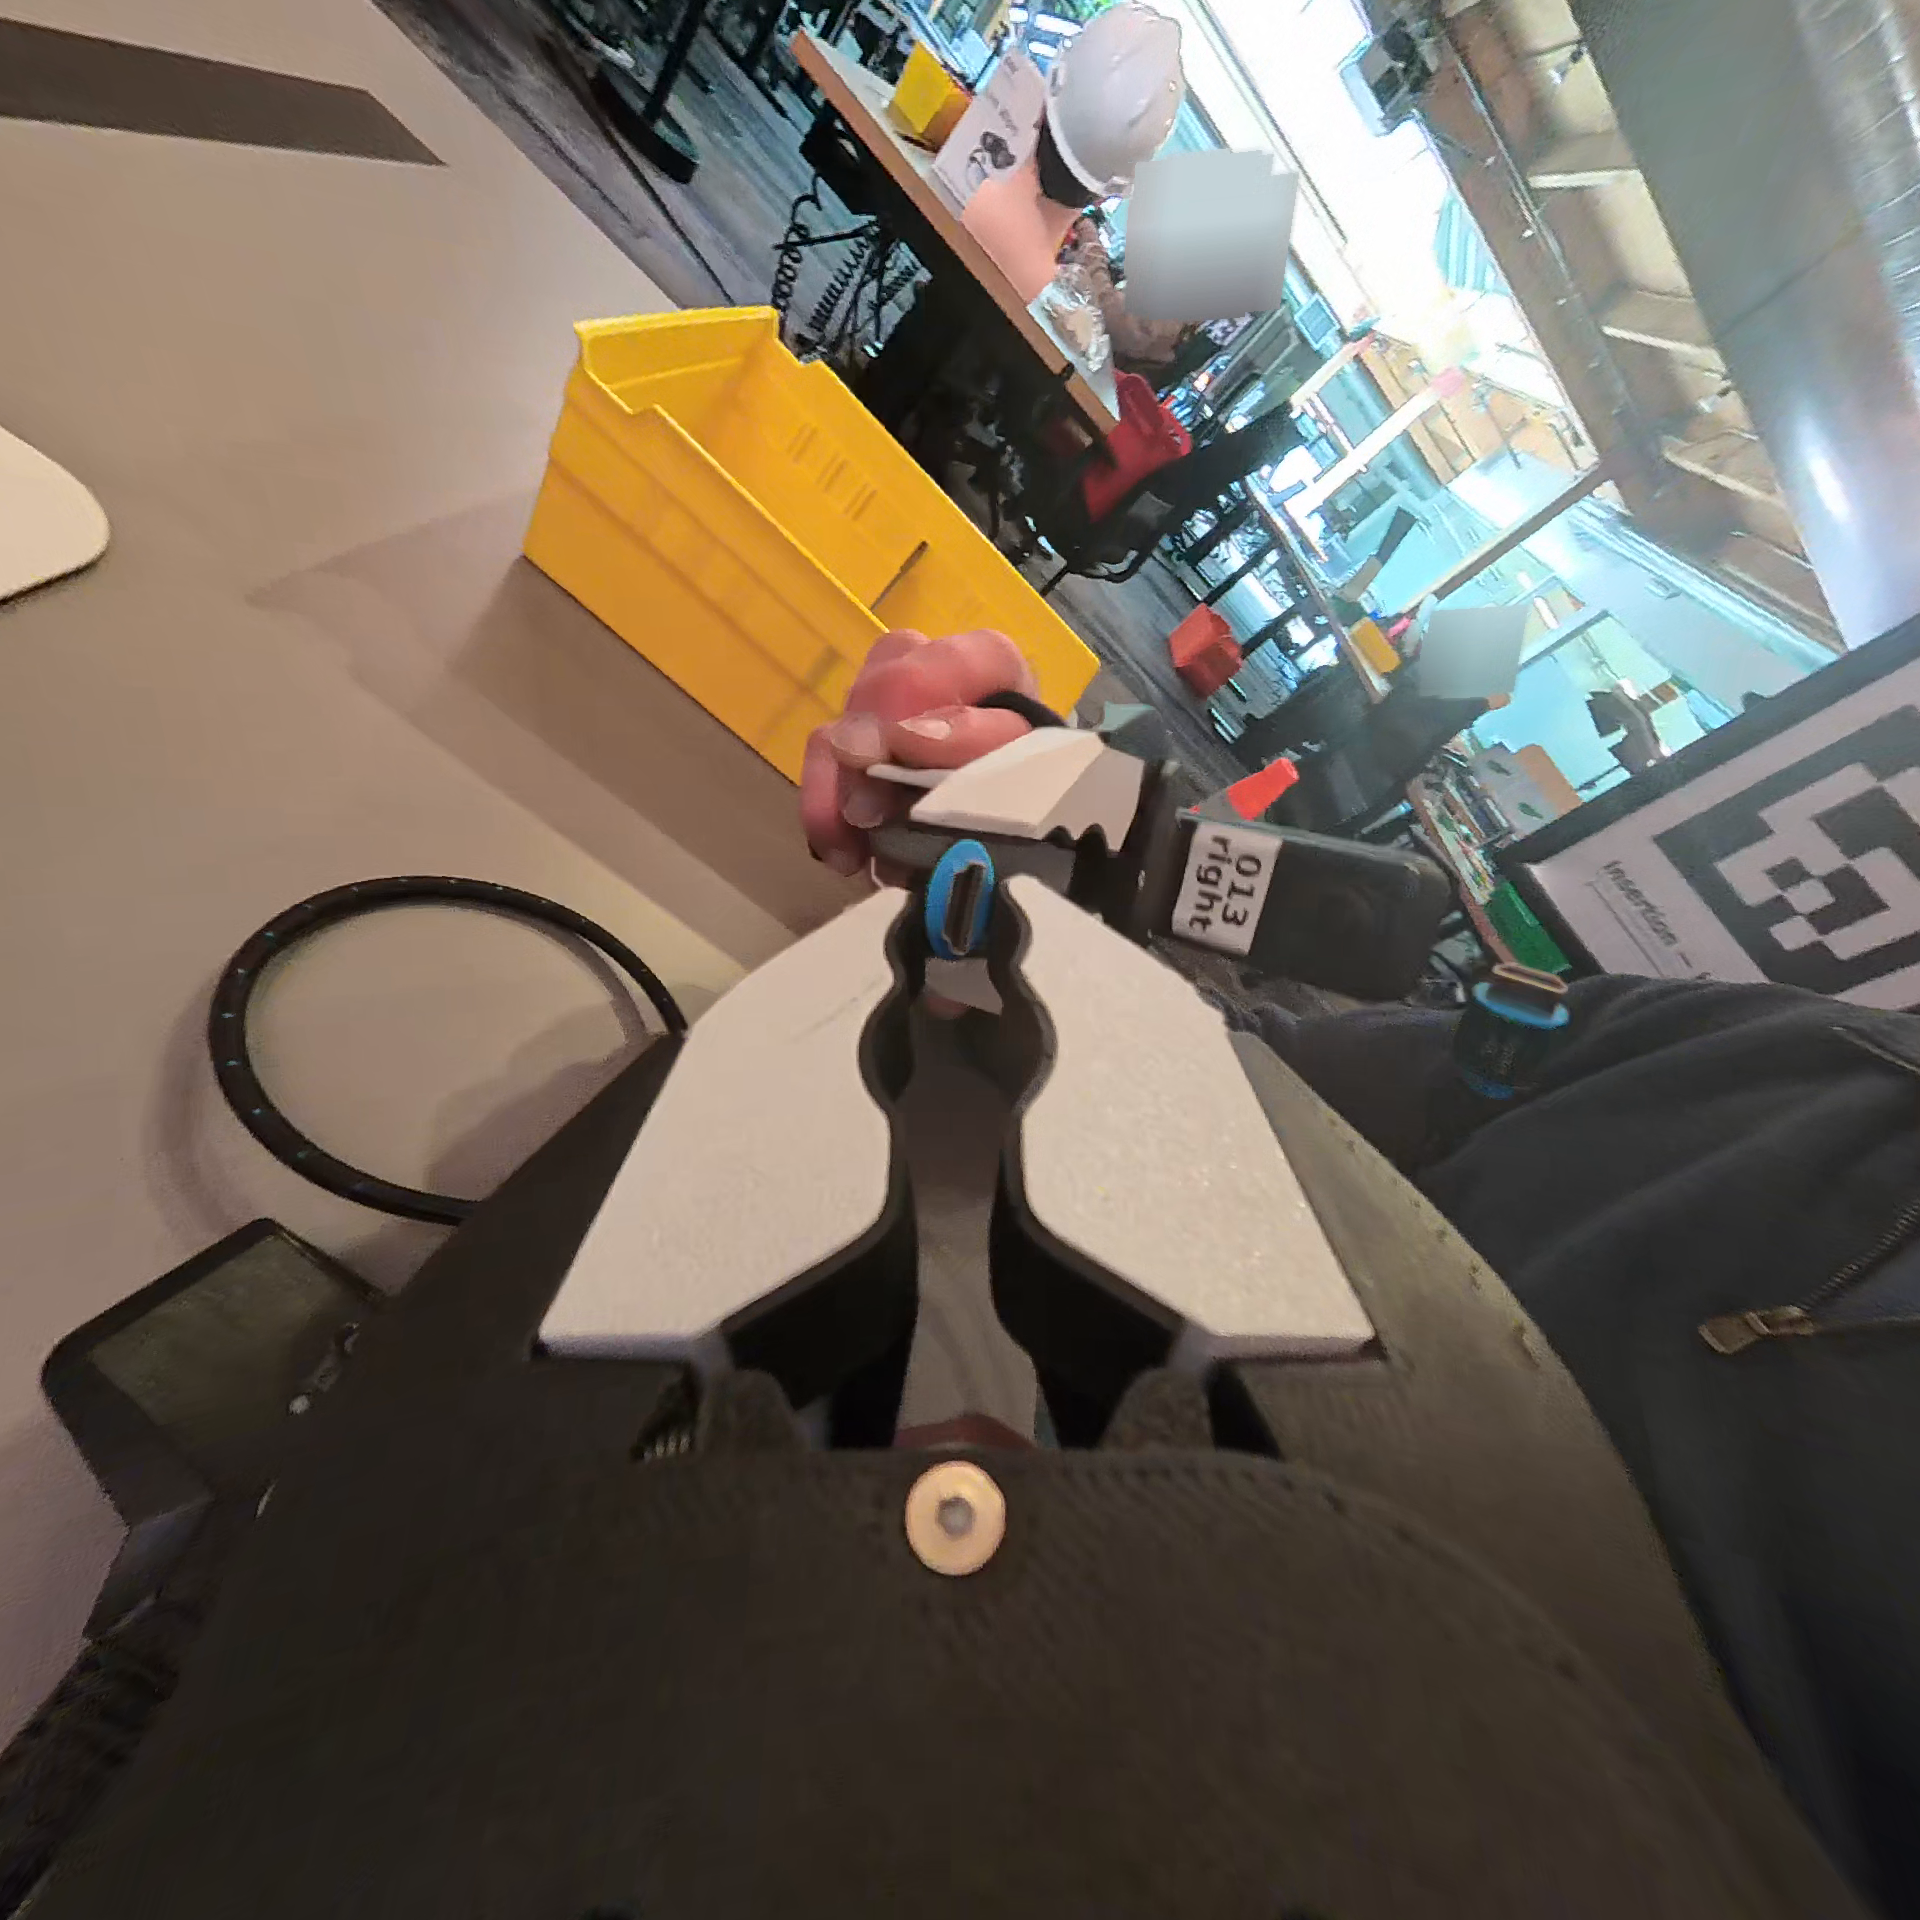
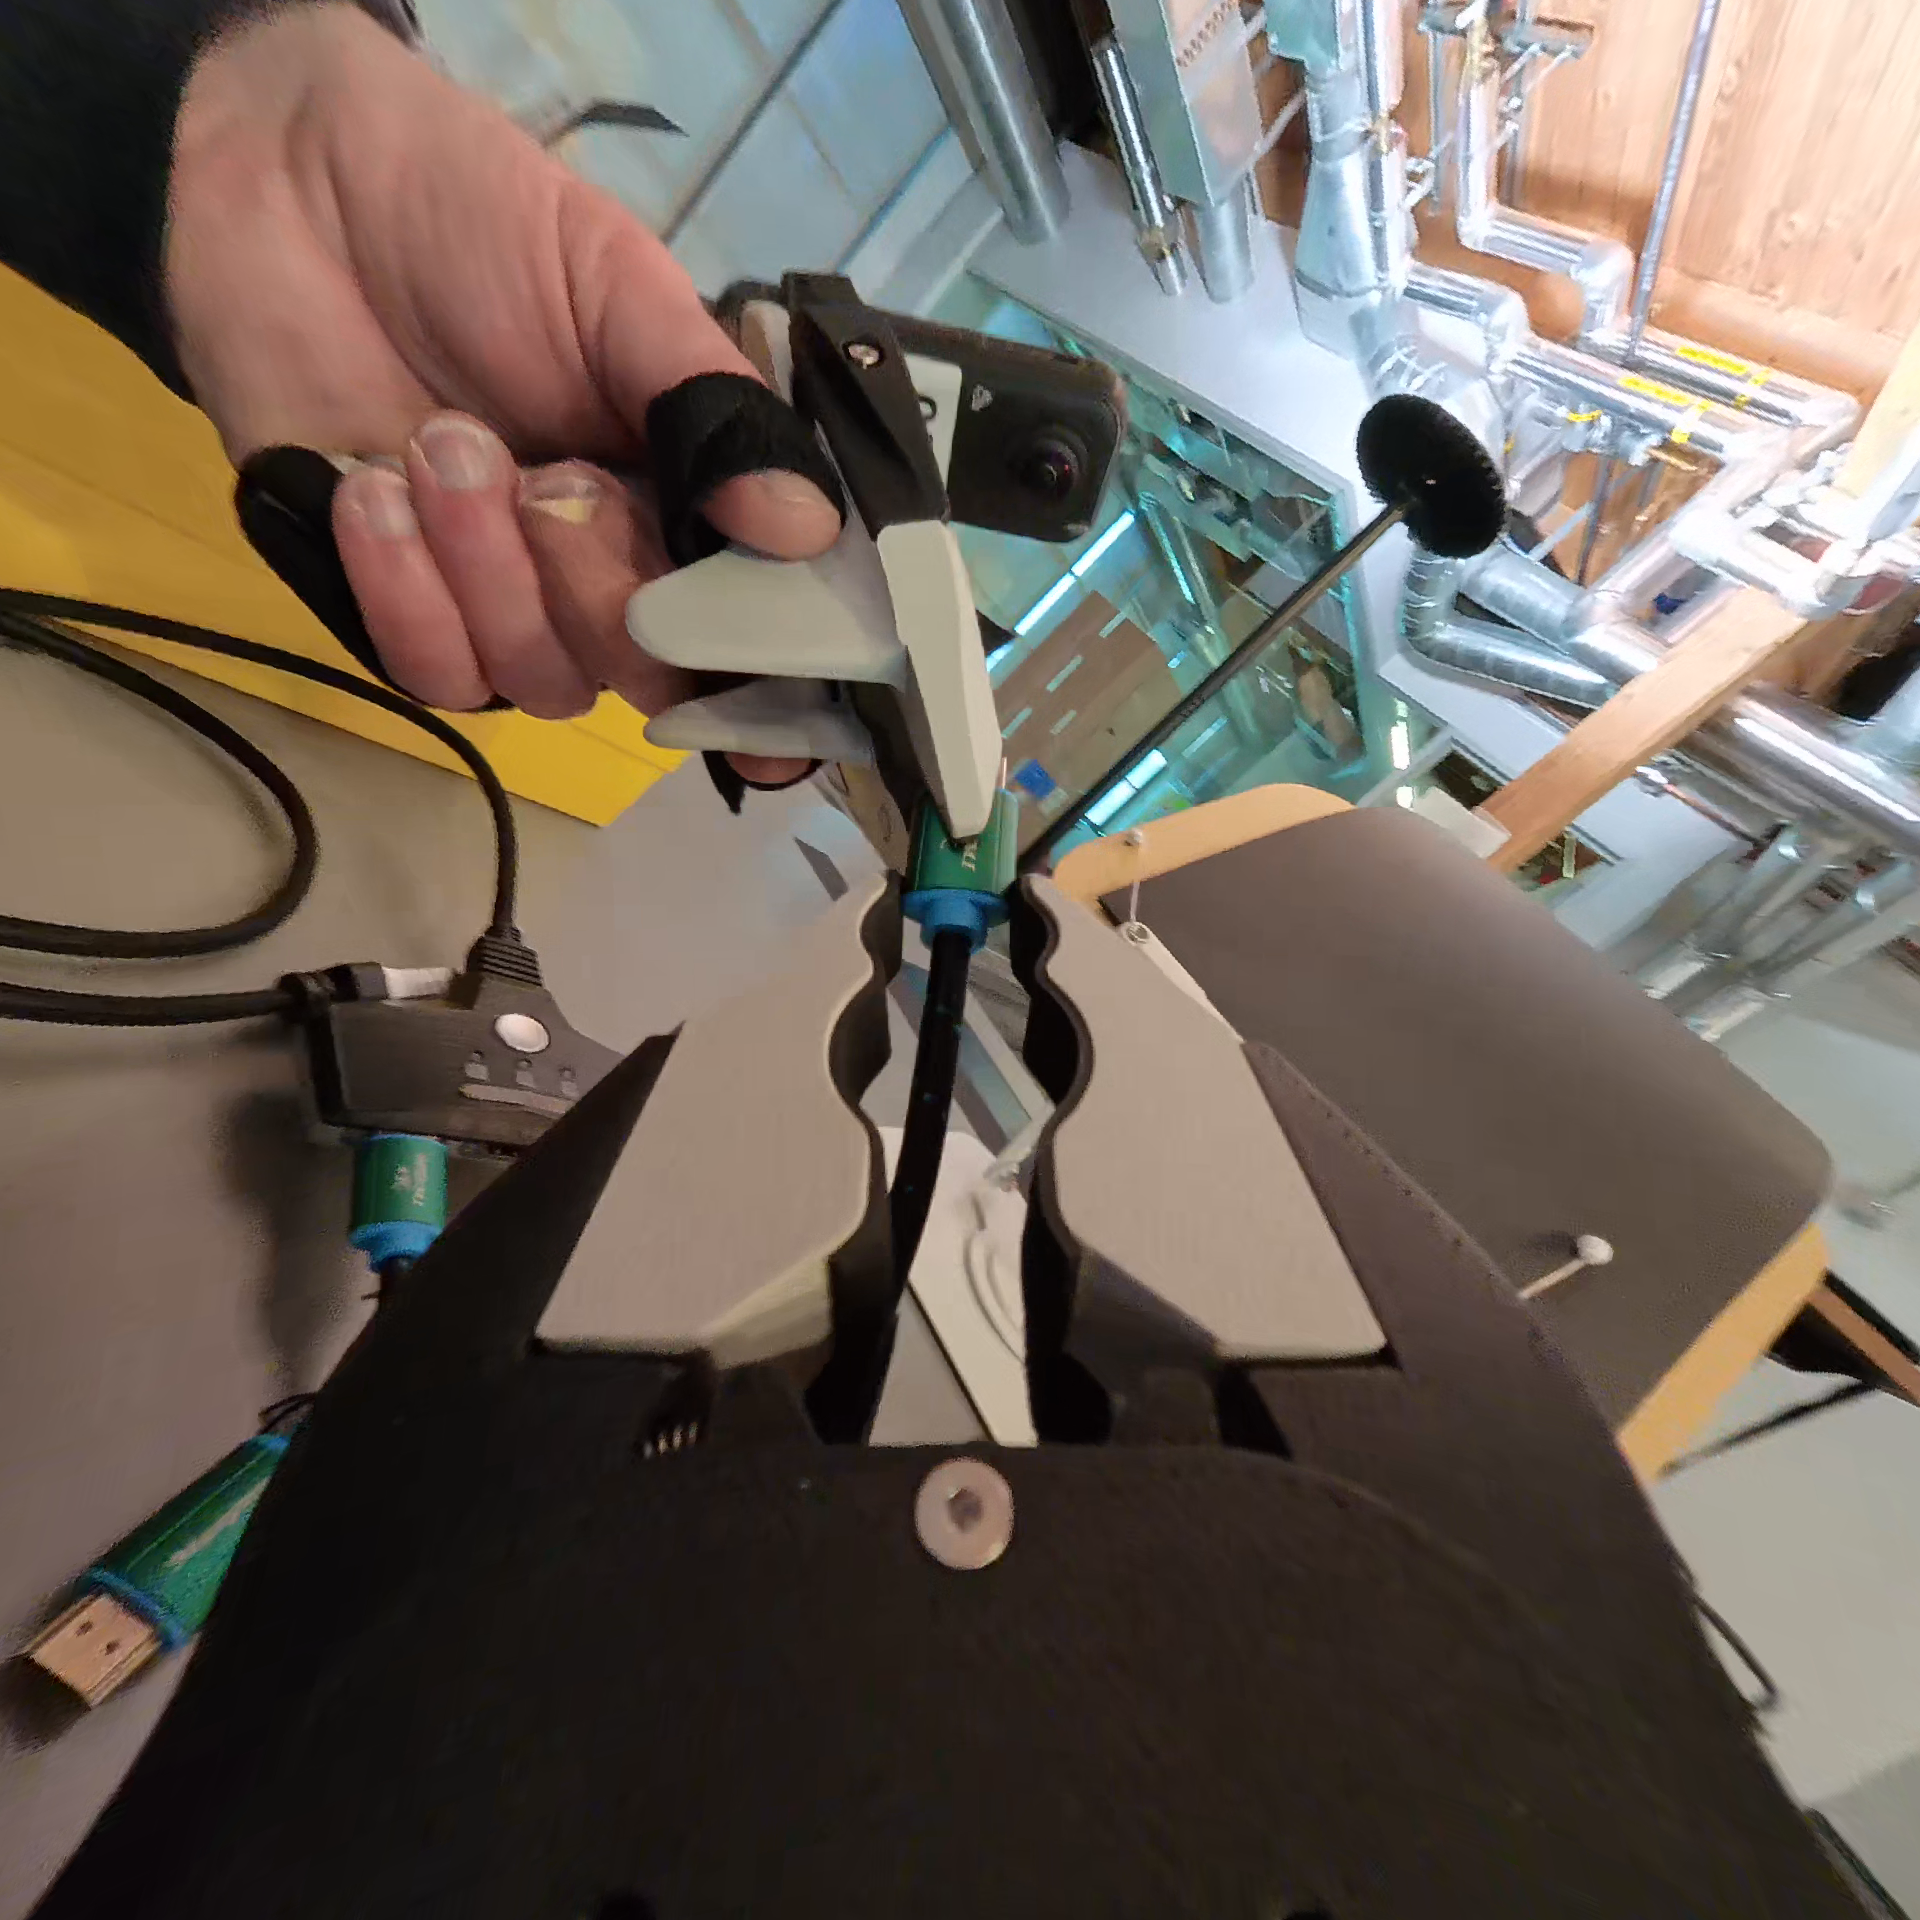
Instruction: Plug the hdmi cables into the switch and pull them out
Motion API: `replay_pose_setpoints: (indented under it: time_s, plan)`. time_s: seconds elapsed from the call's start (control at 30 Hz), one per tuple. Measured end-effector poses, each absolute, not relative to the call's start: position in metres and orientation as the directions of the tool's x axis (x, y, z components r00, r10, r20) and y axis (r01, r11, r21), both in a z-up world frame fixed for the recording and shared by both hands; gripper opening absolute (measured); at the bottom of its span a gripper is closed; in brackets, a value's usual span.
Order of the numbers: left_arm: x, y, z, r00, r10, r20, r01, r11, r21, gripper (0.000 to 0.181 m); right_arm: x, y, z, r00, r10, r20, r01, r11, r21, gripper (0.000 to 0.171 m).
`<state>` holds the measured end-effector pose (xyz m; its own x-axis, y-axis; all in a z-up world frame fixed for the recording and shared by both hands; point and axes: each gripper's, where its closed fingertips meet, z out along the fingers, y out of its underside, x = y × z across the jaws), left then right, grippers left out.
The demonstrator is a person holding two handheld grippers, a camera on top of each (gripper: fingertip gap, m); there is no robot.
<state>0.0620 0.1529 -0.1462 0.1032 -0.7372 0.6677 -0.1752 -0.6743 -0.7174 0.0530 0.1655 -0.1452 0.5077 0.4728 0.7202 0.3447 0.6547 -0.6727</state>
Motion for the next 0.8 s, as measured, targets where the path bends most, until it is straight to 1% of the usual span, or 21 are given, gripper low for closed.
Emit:
replay_pose_setpoints:
  time_s: [0.13, 0.23, 0.5, 0.6, 0.67, 0.8]
  plan:
    - [0.060, 0.141, -0.142, 0.019, -0.710, 0.704, -0.172, -0.696, -0.698, 0.011, 0.051, 0.153, -0.141, 0.474, 0.560, 0.679, 0.257, 0.650, -0.715, 0.018]
    - [0.059, 0.134, -0.138, -0.033, -0.696, 0.718, -0.145, -0.707, -0.692, 0.011, 0.050, 0.146, -0.136, 0.466, 0.592, 0.658, 0.213, 0.646, -0.733, 0.018]
    - [0.055, 0.127, -0.138, -0.149, -0.626, 0.766, -0.063, -0.767, -0.639, 0.011, 0.045, 0.138, -0.136, 0.441, 0.629, 0.640, 0.191, 0.632, -0.752, 0.017]
    - [0.051, 0.133, -0.148, -0.116, -0.622, 0.774, -0.051, -0.775, -0.630, 0.011, 0.042, 0.145, -0.147, 0.424, 0.628, 0.653, 0.259, 0.607, -0.752, 0.017]
    - [0.049, 0.138, -0.155, -0.061, -0.637, 0.769, -0.060, -0.766, -0.640, 0.011, 0.040, 0.150, -0.155, 0.411, 0.662, 0.627, 0.275, 0.565, -0.778, 0.017]
    - [0.042, 0.152, -0.162, 0.099, -0.713, 0.694, -0.067, -0.701, -0.710, 0.017, 0.038, 0.154, -0.167, 0.387, 0.715, 0.583, 0.291, 0.506, -0.812, 0.017]
